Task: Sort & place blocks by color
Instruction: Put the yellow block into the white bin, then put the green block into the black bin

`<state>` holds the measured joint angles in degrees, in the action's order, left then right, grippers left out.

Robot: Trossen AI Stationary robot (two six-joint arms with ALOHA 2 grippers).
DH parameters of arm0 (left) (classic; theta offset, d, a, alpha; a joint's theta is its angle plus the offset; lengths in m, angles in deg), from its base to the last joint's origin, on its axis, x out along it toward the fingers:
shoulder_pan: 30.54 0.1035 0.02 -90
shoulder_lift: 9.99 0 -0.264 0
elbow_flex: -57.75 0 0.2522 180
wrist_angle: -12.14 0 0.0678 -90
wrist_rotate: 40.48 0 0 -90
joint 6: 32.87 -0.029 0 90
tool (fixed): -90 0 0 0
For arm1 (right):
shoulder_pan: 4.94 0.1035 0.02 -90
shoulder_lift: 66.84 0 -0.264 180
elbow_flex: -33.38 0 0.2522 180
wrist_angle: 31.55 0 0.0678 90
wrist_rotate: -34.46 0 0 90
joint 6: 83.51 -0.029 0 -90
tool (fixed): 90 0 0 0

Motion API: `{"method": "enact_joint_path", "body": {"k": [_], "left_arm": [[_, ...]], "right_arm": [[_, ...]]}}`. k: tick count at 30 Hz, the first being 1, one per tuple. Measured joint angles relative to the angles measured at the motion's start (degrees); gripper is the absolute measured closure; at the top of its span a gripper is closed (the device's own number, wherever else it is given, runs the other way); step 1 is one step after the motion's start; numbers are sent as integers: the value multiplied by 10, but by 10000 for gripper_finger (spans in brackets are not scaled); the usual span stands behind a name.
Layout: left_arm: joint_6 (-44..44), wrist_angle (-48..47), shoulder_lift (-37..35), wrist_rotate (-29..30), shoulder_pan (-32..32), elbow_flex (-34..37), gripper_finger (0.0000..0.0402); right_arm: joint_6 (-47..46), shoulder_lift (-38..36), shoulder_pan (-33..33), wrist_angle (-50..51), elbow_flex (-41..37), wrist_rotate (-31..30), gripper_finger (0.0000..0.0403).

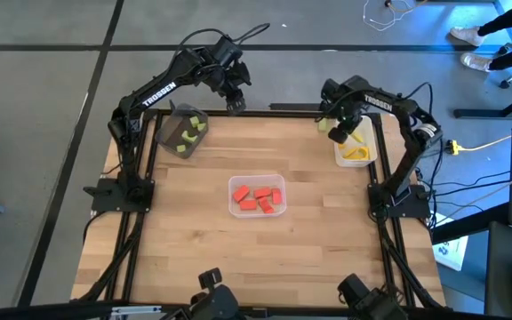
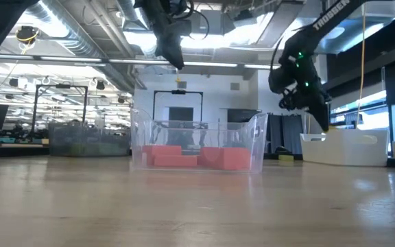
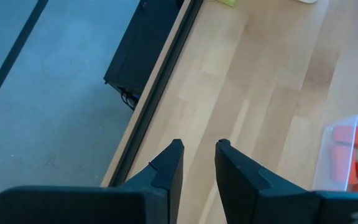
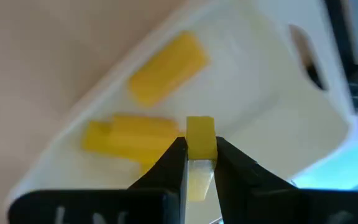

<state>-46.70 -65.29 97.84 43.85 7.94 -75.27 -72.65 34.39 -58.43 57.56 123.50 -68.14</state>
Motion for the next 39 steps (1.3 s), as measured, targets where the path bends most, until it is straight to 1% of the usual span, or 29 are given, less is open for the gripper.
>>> {"method": "enact_joint_path", "body": {"k": [4,6,11,13,16,17,19,23,25,27,28,30,33,36,39], "left_arm": [[1,0,0,0,0,0,319],[1,0,0,0,-2,0,319],[1,0,0,0,-2,0,319],[1,0,0,0,-2,0,319],[2,-1,0,0,-2,0,319],[2,-1,0,0,-2,0,319],[2,-1,0,0,-2,0,319],[2,-1,0,0,-2,0,319],[2,-1,0,0,-2,0,319],[2,-1,0,0,-2,0,319],[2,-1,0,0,-2,0,319],[2,-1,0,0,-2,0,319],[3,-1,0,0,-2,0,319],[3,-1,0,0,-2,0,319],[2,-1,0,1,-2,0,319]], "right_arm": [[-25,0,-11,-36,-29,-63,351],[-40,0,-14,-41,-33,-82,334],[-59,0,-17,-40,-35,-84,262],[-60,0,-16,-40,-35,-84,246],[-62,0,-16,-40,-34,-80,238],[-63,0,-16,-37,-32,-69,237],[-69,0,-17,-33,-21,-17,236],[-120,0,-16,-46,27,141,234],[-156,0,-11,-75,51,203,234],[-191,0,-3,-118,68,239,234],[-210,0,2,-144,73,242,234],[-257,0,14,-200,77,225,234],[-325,2,31,-248,77,164,234],[-360,13,42,-250,77,102,235],[-391,28,49,-247,77,77,240]]}}
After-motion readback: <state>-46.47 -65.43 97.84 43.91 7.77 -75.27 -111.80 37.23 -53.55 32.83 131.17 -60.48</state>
